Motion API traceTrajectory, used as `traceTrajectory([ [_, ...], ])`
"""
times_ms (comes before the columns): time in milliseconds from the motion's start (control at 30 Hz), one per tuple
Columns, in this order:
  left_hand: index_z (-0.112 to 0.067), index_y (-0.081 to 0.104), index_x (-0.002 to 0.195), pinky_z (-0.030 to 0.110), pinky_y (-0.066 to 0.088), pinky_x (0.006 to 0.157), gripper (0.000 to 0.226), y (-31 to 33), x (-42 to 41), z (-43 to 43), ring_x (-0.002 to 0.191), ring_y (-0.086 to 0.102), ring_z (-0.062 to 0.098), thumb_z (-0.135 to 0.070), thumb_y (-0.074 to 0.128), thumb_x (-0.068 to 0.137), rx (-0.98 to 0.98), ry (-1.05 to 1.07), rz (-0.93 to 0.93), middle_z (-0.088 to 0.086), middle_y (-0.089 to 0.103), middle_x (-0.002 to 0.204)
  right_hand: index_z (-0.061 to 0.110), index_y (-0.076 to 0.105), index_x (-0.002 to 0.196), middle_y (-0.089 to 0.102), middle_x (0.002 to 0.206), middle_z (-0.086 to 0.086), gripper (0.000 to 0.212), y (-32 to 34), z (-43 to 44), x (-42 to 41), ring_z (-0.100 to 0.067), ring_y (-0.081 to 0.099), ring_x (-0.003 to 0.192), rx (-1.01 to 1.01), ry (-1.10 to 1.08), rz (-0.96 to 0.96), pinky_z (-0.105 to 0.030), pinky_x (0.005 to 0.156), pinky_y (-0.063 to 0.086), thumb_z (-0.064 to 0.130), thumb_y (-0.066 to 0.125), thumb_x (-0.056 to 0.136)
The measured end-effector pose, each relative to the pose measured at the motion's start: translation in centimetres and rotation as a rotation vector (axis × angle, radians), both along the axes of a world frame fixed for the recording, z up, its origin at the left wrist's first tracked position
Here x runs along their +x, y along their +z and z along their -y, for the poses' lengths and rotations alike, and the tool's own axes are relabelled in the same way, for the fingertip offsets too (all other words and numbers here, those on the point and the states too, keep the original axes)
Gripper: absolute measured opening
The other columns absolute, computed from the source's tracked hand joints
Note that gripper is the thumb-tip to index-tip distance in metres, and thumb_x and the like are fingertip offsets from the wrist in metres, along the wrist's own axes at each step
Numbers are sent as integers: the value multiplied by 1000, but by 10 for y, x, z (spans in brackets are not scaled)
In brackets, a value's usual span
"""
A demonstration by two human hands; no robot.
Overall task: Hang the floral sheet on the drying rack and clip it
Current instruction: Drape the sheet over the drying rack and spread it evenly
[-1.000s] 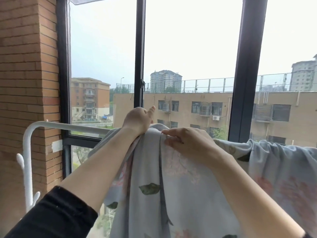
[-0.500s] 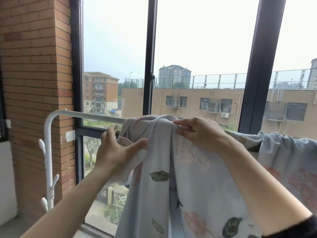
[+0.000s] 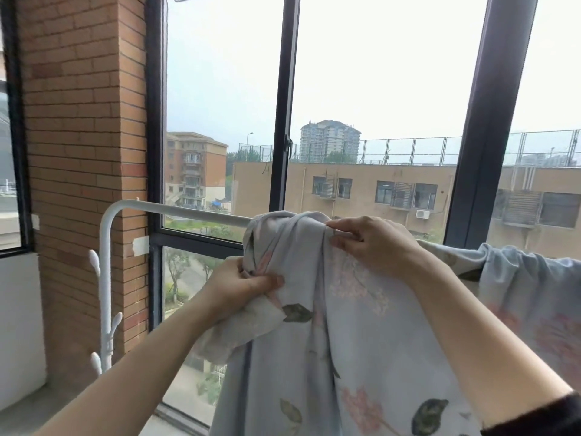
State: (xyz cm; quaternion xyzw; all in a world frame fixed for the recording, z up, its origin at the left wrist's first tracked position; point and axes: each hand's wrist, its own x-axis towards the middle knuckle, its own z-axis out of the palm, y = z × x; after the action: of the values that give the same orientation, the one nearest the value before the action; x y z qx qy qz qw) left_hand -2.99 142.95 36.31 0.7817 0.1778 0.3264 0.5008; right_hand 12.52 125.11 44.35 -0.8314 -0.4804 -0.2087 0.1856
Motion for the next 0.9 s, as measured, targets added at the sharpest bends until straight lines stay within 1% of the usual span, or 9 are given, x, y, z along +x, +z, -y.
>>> traceTrajectory([
  [100, -8, 73, 84, 37, 57, 75, 34, 22, -10, -13, 78, 72, 21, -38, 79, 68, 85, 77, 13, 7, 75, 81, 52, 53, 127, 64, 124, 20, 34, -1, -4, 1, -11, 57, 118, 9, 18, 14, -29, 90, 46, 52, 50, 93],
  [267, -4, 67, 76, 36, 48, 68, 36, 86, -12, -34, 69, 60, 22, -39, 71, 81, 206, 247, 103, 6, 63, 68, 50, 57, 123, 67, 117, 20, 31, -2, -1, 4, -11, 60, 113, 13, 28, 25, -28, 88, 47, 51, 52, 93],
  [400, -14, 51, 60, 30, 37, 64, 41, 136, 13, -34, 68, 51, 20, -44, 65, 85, 523, 442, 76, 0, 53, 64, 47, 59, 122, 67, 120, 18, 30, -1, 3, 4, -14, 59, 114, 9, 44, 6, -28, 86, 46, 50, 52, 93],
  [500, -18, 48, 74, 29, 35, 66, 39, 130, 44, -31, 75, 53, 23, -53, 63, 83, 650, 455, -93, 3, 57, 78, 42, 64, 116, 68, 118, 12, 27, 0, 7, 4, -17, 60, 110, 37, 41, 17, -29, 80, 43, 49, 51, 93],
  [567, -16, 54, 92, 30, 38, 69, 48, 111, 62, -33, 82, 55, 21, -62, 61, 79, 634, 392, -209, 2, 62, 93, 38, 68, 107, 70, 109, 10, 27, -3, 15, 8, -18, 61, 104, 52, -2, 26, -29, 73, 39, 51, 48, 94],
  [667, -16, 55, 112, 30, 40, 78, 62, 99, 73, -35, 92, 54, 20, -69, 56, 79, 566, 358, -226, -4, 56, 101, 27, 68, 89, 68, 88, 8, 44, -5, 32, 16, -17, 59, 86, 22, -108, 49, -32, 68, 36, 59, 39, 94],
  [733, -21, 57, 94, 30, 40, 74, 49, 102, 74, -36, 87, 56, 19, -69, 56, 79, 573, 335, -227, -3, 61, 95, 31, 68, 94, 66, 88, 9, 46, -1, 39, 17, -15, 53, 82, 2, -127, 42, -31, 68, 35, 65, 38, 91],
  [800, -21, 57, 79, 29, 38, 68, 44, 106, 70, -38, 77, 54, 18, -64, 58, 81, 563, 334, -226, -4, 61, 79, 38, 66, 107, 69, 100, 9, 46, 3, 38, 15, -15, 55, 88, 20, -91, -11, -30, 69, 36, 70, 41, 87],
  [900, -11, 61, 88, 29, 38, 66, 49, 105, 66, -46, 75, 54, 18, -59, 60, 82, 540, 330, -226, -9, 55, 68, 38, 58, 124, 66, 118, 7, 51, 1, 26, 6, -14, 60, 106, 84, 8, -35, -27, 73, 39, 68, 49, 84],
])
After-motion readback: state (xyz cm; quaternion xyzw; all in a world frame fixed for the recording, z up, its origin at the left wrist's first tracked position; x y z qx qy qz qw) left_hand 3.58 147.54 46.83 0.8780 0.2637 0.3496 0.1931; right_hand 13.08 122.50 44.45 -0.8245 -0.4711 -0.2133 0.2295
